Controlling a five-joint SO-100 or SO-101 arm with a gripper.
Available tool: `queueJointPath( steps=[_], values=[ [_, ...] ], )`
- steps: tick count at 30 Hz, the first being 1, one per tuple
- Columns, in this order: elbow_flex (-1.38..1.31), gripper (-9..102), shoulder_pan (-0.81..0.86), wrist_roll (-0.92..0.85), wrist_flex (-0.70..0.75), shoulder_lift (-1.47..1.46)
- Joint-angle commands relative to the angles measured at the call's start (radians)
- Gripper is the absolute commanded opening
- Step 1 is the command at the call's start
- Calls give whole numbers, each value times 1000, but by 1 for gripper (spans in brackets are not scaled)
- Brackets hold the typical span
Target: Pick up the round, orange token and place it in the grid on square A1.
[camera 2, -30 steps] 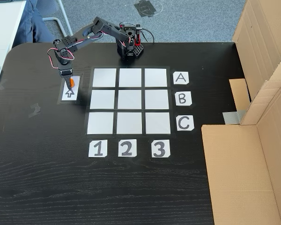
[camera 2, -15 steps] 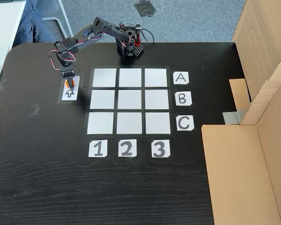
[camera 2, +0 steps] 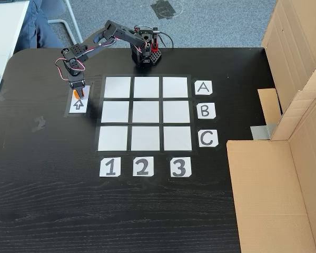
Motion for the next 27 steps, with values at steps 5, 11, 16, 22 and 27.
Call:
queueJointPath(
  steps=[5, 11, 16, 22, 27],
  values=[
    [12, 4, -14, 12, 8, 77],
    [229, 4, -46, 18, 8, 296],
    [446, 4, -77, 18, 0, 472],
    [785, 4, -149, 18, -34, 710],
    [1063, 4, -222, 29, -103, 942]
  ],
)
